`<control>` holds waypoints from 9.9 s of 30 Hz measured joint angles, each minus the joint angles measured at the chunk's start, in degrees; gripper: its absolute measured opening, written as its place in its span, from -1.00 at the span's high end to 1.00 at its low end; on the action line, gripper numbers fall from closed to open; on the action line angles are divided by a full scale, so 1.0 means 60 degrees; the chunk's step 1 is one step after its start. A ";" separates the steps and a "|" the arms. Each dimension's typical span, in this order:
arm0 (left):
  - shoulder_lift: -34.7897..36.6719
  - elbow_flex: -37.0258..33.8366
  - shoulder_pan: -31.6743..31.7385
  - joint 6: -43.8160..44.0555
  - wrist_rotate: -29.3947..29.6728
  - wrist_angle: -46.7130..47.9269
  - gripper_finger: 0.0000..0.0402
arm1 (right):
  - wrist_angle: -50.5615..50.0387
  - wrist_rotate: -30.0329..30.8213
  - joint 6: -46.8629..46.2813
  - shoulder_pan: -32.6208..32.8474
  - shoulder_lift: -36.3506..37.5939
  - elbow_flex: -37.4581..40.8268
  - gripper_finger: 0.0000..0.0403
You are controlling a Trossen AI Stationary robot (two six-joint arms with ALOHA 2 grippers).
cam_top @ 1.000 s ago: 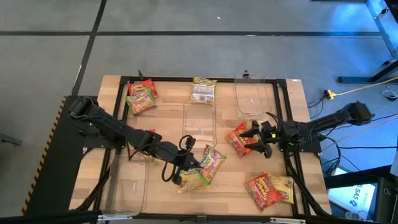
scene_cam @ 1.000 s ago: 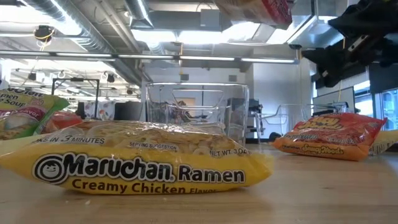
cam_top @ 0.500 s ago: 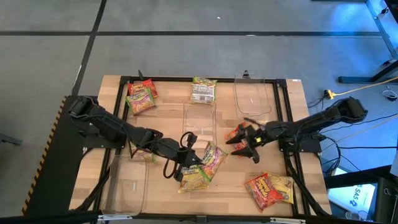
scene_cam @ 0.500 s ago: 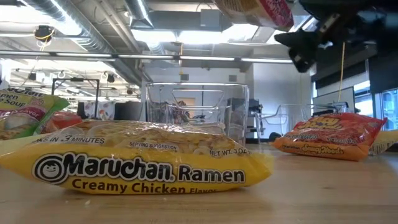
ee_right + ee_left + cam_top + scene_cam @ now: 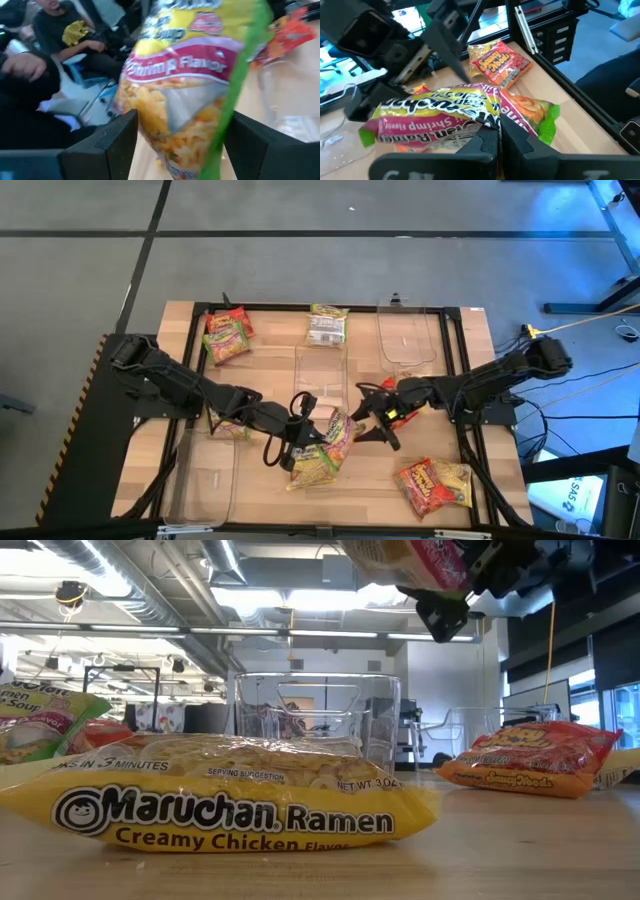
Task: Sort Maruchan noodles
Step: Put the green noodle pack into the middle transparent bin, then put the bottom green noodle pack into the middle transparent bin
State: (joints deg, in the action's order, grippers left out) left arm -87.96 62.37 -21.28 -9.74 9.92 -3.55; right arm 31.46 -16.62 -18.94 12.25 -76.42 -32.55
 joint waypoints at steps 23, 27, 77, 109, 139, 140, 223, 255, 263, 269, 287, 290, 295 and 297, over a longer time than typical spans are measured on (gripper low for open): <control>0.0000 0.0000 0.0122 0.1126 0.0796 -0.0005 0.93 | 0.0778 -0.0265 0.0522 0.0018 -0.0725 -0.0034 0.30; 0.0115 0.0007 0.0211 0.2211 0.0784 0.0419 0.72 | 0.0578 0.0010 0.0898 0.0010 -0.0732 -0.0034 0.55; 0.1205 -0.0001 0.2036 0.4610 -0.0126 0.0479 -0.45 | -0.1920 0.4526 0.3526 0.0455 -0.0146 -0.0750 0.59; 0.1005 -0.0004 0.1996 0.4311 -0.0802 0.1380 0.46 | -0.2487 0.4862 0.3959 0.0455 -0.0266 -0.1870 0.33; 0.0098 -0.0002 0.6555 -0.0126 -0.2281 0.3121 0.49 | -0.5867 0.5567 0.2722 0.0459 0.4320 0.1008 -0.18; -0.0046 -0.0002 0.6661 -0.0197 -0.2410 0.3117 0.49 | -0.5780 0.5619 0.2725 0.0458 0.4320 0.1076 -0.18; 0.4117 -0.0651 0.2275 0.8441 -0.0384 1.1499 0.14 | -0.5723 0.4863 0.2192 0.0463 0.4317 0.1142 -0.18; 0.3316 -0.1905 0.2594 0.7552 -0.2732 1.2437 -0.14 | -0.5705 0.5190 0.2200 0.0455 0.4309 0.1142 -0.18; 0.3283 -0.2278 0.2594 0.7559 -0.3124 1.2454 -0.14 | -0.5743 0.5169 0.2200 0.0463 0.4309 0.1142 -0.18; 0.3293 -0.3143 0.2586 0.7438 -0.3400 1.1631 -0.14 | -0.5748 0.5169 0.2225 0.0463 0.4309 0.1142 -0.18; 0.3293 -0.4011 0.2590 0.7214 -0.4033 1.0532 0.52 | -0.5688 0.5187 0.2236 0.0455 0.4309 0.1139 -0.18; 0.3293 -0.4011 0.2590 0.7075 -0.4005 1.0473 0.70 | -0.5686 0.5190 0.2238 0.0455 0.4309 0.1139 -0.18; 0.3293 -0.3902 0.2586 0.7074 -0.4077 1.0439 0.96 | -0.5686 0.5190 0.2240 0.0455 0.4309 0.1139 -0.18; 0.3293 -0.3739 0.2586 0.7100 -0.4066 1.0434 0.98 | -0.5686 0.5194 0.2240 0.0455 0.4309 0.1139 -0.18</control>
State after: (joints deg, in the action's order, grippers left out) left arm -68.21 39.93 -5.76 32.86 -14.48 59.06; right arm -2.66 14.55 -5.50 14.98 -50.57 -25.71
